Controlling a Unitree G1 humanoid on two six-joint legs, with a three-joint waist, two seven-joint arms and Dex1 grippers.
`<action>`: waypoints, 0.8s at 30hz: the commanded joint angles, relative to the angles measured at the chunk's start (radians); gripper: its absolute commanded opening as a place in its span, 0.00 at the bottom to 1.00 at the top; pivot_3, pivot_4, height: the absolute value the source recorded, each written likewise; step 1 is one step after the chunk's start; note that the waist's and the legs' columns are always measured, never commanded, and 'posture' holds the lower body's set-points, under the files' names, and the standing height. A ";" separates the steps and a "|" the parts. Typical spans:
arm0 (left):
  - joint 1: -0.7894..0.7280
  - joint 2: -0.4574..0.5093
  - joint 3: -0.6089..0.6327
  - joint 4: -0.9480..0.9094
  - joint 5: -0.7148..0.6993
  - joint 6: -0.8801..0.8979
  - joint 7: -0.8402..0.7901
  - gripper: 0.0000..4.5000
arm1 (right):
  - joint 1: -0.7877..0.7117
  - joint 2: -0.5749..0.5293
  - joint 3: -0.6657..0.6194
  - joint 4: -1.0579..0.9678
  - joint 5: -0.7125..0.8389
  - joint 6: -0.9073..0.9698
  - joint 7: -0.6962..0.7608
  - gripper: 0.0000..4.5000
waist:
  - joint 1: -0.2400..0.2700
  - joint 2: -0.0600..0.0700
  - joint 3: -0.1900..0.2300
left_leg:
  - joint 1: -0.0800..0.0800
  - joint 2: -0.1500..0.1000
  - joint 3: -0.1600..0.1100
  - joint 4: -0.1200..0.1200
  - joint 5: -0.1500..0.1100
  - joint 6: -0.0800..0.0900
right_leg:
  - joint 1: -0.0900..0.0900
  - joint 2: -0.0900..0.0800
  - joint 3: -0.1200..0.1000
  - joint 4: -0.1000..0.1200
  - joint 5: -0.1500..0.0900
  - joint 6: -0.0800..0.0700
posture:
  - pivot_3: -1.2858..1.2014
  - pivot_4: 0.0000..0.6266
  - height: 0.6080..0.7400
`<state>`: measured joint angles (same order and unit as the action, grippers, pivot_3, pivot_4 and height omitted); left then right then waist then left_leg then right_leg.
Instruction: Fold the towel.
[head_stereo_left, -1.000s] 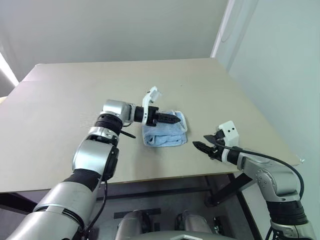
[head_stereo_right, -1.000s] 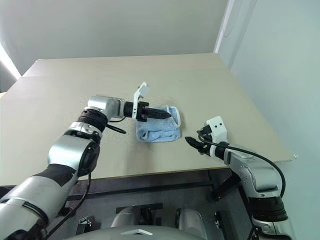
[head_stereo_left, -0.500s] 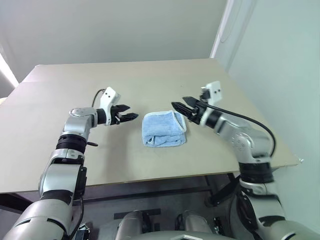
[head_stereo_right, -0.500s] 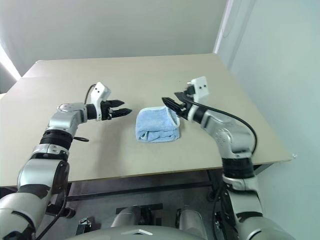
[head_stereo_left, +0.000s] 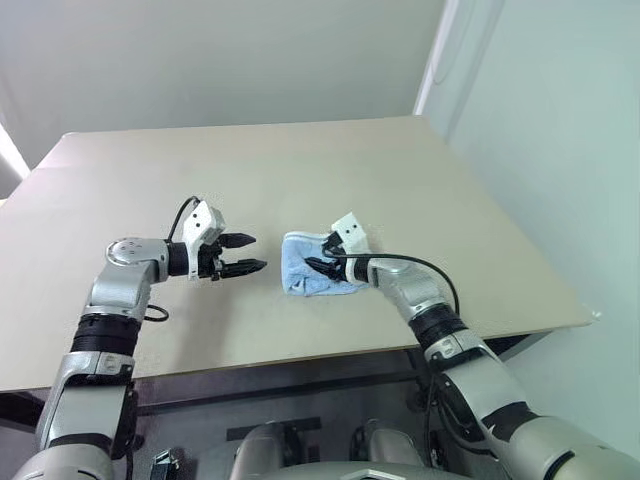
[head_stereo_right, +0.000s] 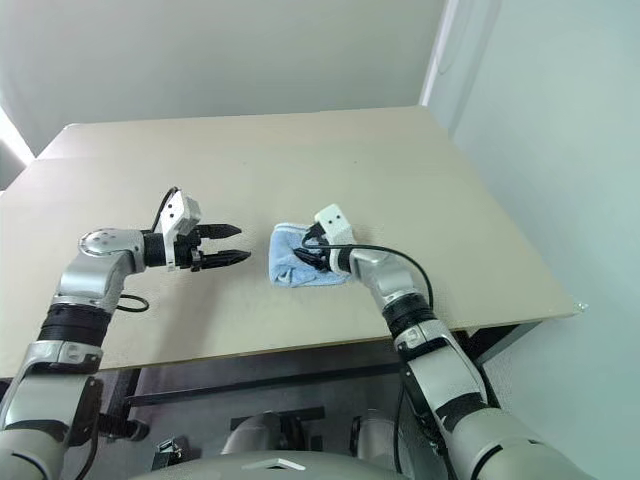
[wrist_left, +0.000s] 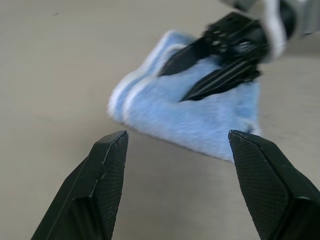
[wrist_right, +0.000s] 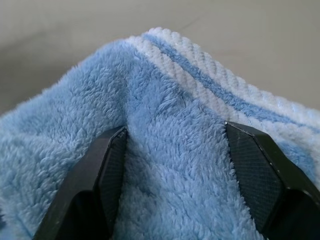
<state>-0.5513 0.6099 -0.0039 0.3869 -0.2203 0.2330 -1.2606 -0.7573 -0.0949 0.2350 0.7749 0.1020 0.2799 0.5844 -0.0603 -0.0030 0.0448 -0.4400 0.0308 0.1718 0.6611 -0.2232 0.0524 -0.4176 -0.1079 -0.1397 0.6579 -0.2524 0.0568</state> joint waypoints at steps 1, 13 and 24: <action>-0.036 0.010 0.005 -0.025 -0.015 -0.009 0.004 0.76 | -0.008 0.023 0.018 0.130 -0.068 -0.034 -0.033 0.73 | -0.005 0.000 -0.001 | 0.001 0.001 0.000 -0.001 0.000 0.000 | 0.001 0.001 0.000 -0.001 0.000 -0.004 | 0.52 0.00 0.96; -0.080 0.011 -0.017 0.055 -0.010 -0.029 -0.021 0.76 | 0.059 -0.106 -0.179 -0.540 0.226 0.290 0.163 0.73 | -0.007 -0.002 -0.002 | -0.004 0.004 0.001 -0.014 0.011 -0.017 | -0.010 0.001 0.002 -0.003 0.007 -0.016 | 0.52 0.00 0.96; -0.089 0.010 -0.023 0.106 0.000 -0.065 -0.020 0.76 | 0.215 -0.380 0.065 -0.940 0.149 0.398 0.269 1.00 | -0.004 -0.002 -0.001 | -0.003 0.004 -0.004 -0.013 0.005 -0.006 | -0.010 0.002 -0.002 -0.007 0.004 -0.016 | 0.52 0.00 0.96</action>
<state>-0.6191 0.6085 -0.0365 0.5020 -0.2152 0.1847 -1.2790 -0.5155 -0.4579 0.2807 -0.1671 0.3015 0.7302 0.8555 -0.0645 -0.0046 0.0434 -0.4430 0.0351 0.1681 0.6487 -0.2185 0.0459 -0.4279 -0.1059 -0.1418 0.6498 -0.2481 0.0405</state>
